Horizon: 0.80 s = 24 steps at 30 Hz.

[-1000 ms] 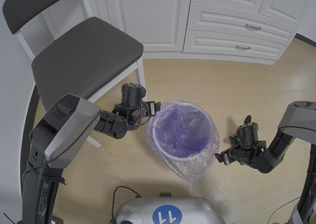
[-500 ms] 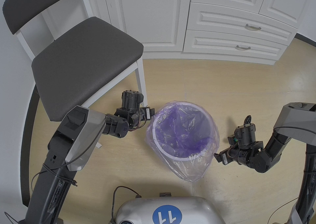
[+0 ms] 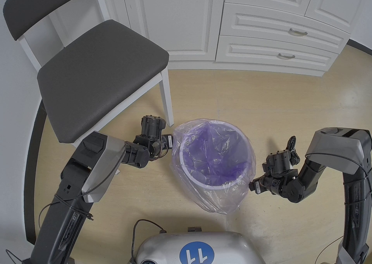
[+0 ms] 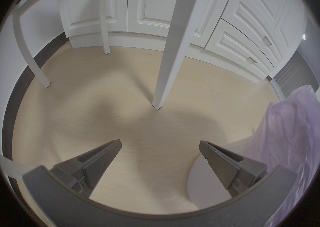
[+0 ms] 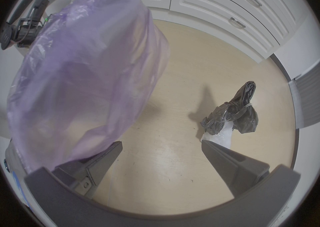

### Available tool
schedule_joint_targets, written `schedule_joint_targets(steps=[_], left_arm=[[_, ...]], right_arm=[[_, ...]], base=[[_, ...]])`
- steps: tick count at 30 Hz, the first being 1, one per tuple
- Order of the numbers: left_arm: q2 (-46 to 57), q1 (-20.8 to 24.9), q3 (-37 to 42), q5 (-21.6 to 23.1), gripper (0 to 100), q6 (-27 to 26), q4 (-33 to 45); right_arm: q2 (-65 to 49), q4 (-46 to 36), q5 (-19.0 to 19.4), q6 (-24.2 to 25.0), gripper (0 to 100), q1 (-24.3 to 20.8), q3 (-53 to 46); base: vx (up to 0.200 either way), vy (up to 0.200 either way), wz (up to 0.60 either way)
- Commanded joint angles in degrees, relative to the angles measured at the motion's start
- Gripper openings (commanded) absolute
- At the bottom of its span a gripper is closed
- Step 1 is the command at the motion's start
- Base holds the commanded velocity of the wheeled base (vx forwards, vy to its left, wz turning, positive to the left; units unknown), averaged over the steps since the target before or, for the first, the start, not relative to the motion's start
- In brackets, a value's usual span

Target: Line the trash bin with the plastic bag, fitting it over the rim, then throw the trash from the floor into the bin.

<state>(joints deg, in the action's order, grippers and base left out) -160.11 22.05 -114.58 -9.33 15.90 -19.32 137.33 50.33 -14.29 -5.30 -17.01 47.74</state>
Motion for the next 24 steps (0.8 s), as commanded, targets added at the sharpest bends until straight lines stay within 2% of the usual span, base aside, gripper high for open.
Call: schedule_joint_targets(steps=[1,3,6,7,8,9,11,12,13,14,15,16,18,24], left_arm=[[2.17,-0.61,0.23,-0.78,100,0.28,0.43],[3.67,-0.7,2.52,-0.96,100,0.19,0.34],[10.96,-0.87,14.12,-0.96,100,-0.78,-0.63],[10.96,-0.87,14.12,-0.96,100,-0.78,-0.63],[16.32,-0.87,21.5,-0.43,100,-1.04,-1.07],[18.78,-0.87,24.58,-0.17,100,-1.39,-1.07],[19.49,-0.87,25.37,-0.08,100,-1.66,-1.07],[24.67,-1.22,32.05,0.98,100,-5.35,-1.16],[25.73,-1.31,33.37,1.06,100,-6.32,-1.16],[28.01,-1.57,35.92,1.15,100,-8.07,-1.33],[28.89,-1.66,36.8,1.24,100,-8.87,-1.6],[30.91,-1.66,38.91,1.33,100,-9.92,-2.47],[32.85,-1.57,40.93,1.33,100,-10.71,-3.79],[35.13,-1.13,43.39,1.42,100,-11.33,-5.29]], right_arm=[[4.79,-1.56,-0.3,1.52,100,1.71,3.85],[4.53,-1.64,-0.3,1.61,100,1.89,3.77],[-0.57,-1.82,0.4,0.82,100,3.38,0.07],[-0.57,-1.82,0.4,0.82,100,3.38,0.07],[-5.58,-1.91,1.81,-1.46,100,4.26,-3.18],[-8.04,-1.91,3.65,-3.05,100,4.96,-4.76],[-8.74,-1.91,4.18,-3.49,100,5.23,-5.2],[-13.66,-1.91,9.37,-5.77,100,6.46,-8.71],[-14.37,-2.0,10.42,-5.77,100,6.55,-9.07],[-14.98,-1.91,13.23,-5.6,100,6.99,-9.42],[-14.98,-1.82,14.55,-5.51,100,7.16,-9.51],[-14.72,-1.91,17.54,-5.24,100,7.69,-9.42],[-13.84,-1.91,20.18,-4.45,100,8.04,-9.07],[-11.99,-1.38,21.32,-2.7,100,7.69,-8.36]], base=[[0.0,0.0,0.0],[0.0,0.0,0.0],[0.0,0.0,0.0],[0.0,0.0,0.0],[0.0,0.0,0.0],[0.0,0.0,0.0],[0.0,0.0,0.0],[0.0,0.0,0.0],[0.0,0.0,0.0],[0.0,0.0,0.0],[0.0,0.0,0.0],[0.0,0.0,0.0],[0.0,0.0,0.0],[0.0,0.0,0.0]])
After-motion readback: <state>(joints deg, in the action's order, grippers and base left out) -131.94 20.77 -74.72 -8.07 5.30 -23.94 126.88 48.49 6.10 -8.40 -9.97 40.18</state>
